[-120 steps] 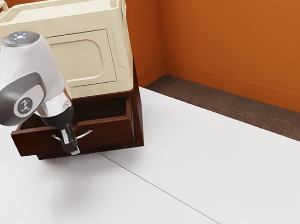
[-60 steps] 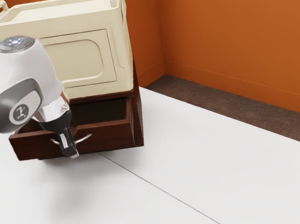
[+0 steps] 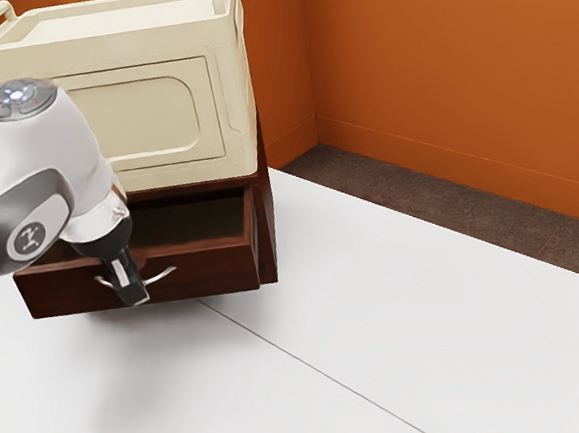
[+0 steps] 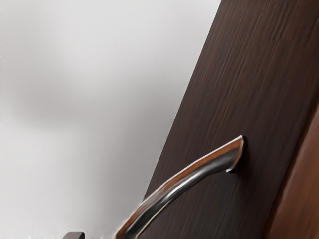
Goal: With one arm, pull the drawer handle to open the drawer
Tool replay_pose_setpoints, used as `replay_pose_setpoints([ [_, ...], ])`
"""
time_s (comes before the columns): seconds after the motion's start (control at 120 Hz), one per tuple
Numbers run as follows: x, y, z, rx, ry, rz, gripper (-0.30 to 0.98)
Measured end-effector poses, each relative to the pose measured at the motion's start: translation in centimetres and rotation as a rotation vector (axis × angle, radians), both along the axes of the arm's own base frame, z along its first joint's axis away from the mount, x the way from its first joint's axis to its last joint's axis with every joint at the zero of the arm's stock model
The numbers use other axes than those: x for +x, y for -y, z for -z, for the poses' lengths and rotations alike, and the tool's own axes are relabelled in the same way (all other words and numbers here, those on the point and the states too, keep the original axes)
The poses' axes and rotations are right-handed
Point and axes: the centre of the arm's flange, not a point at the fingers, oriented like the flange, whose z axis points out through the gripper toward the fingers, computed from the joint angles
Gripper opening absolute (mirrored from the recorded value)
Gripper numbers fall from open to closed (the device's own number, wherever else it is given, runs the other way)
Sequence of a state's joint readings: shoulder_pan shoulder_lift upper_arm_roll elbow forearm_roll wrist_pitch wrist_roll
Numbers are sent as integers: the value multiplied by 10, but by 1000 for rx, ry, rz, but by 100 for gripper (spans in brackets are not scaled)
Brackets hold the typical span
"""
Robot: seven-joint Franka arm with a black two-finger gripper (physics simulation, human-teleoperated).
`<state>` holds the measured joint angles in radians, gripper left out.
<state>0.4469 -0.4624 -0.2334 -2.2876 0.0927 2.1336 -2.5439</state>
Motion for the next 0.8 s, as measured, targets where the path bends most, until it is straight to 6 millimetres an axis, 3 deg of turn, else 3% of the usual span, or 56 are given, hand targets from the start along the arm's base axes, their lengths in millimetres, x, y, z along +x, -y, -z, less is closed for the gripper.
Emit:
replay_pose_setpoints([
  [0.383, -26, 25, 10, -23, 69, -25, 35],
  [0.8, -28, 25, 12, -63, 74, -16, 28],
])
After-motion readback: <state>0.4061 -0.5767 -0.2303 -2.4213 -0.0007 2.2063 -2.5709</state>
